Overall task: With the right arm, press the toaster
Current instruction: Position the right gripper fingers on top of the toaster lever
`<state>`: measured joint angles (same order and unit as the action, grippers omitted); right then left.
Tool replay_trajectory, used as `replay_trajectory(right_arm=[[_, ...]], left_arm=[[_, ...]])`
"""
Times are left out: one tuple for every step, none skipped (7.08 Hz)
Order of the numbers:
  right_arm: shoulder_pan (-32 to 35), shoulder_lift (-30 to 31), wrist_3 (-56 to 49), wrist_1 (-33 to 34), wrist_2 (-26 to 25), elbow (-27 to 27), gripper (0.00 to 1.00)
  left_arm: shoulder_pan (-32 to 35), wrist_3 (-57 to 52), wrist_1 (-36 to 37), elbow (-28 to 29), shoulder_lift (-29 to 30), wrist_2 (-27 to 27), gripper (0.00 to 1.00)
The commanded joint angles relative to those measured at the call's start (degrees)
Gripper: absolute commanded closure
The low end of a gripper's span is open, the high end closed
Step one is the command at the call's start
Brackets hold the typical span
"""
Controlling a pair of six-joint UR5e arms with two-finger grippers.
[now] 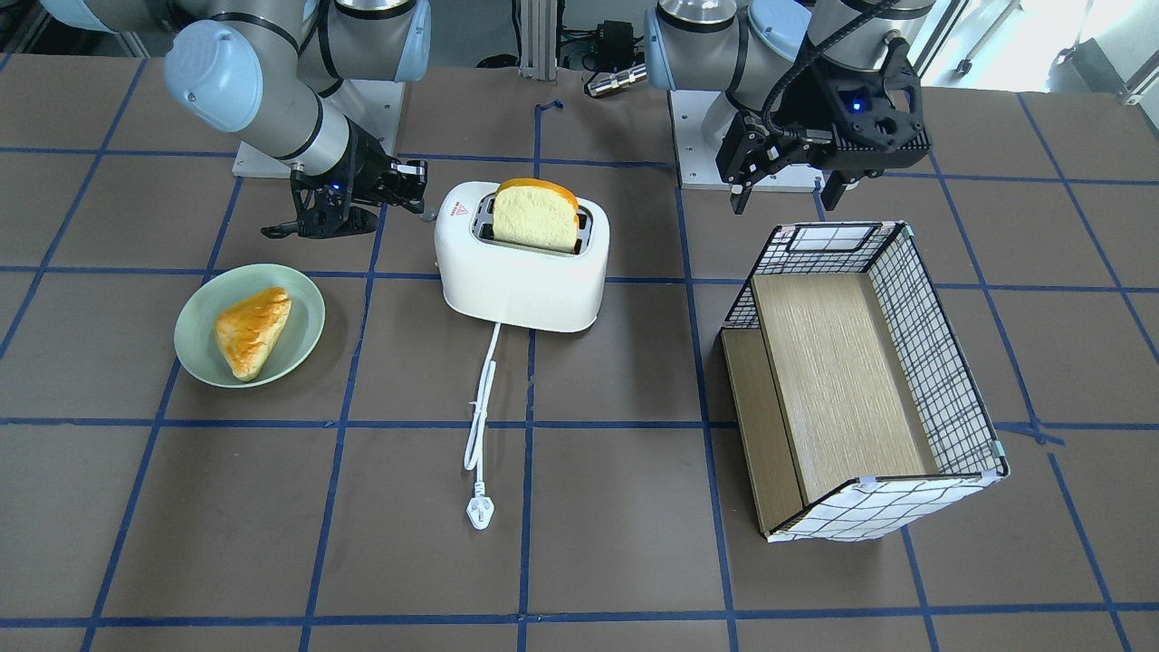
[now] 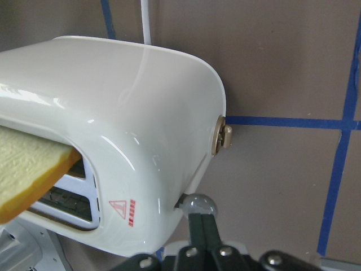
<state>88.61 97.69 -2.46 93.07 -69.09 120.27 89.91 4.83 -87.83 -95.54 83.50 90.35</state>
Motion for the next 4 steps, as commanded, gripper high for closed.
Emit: replay_trajectory(right_arm=[[0.2, 0.0, -0.2, -0.1, -0.1, 0.2, 1.00], [0.2, 0.0, -0.3, -0.1, 0.0, 0.2, 1.00], [0.2, 0.0, -0.4, -0.2, -0.1, 0.2, 1.00], [0.3, 0.0, -0.5, -0.3, -0.1, 0.2, 1.00]], left_arm=[[0.0, 0.0, 0.0, 0.0, 0.0, 0.0, 0.00], [0.0, 0.0, -0.1, 0.0, 0.0, 0.0, 0.00], [0.0, 0.0, -0.1, 0.0, 0.0, 0.0, 0.00], [0.0, 0.0, -0.1, 0.0, 0.0, 0.0, 0.00]])
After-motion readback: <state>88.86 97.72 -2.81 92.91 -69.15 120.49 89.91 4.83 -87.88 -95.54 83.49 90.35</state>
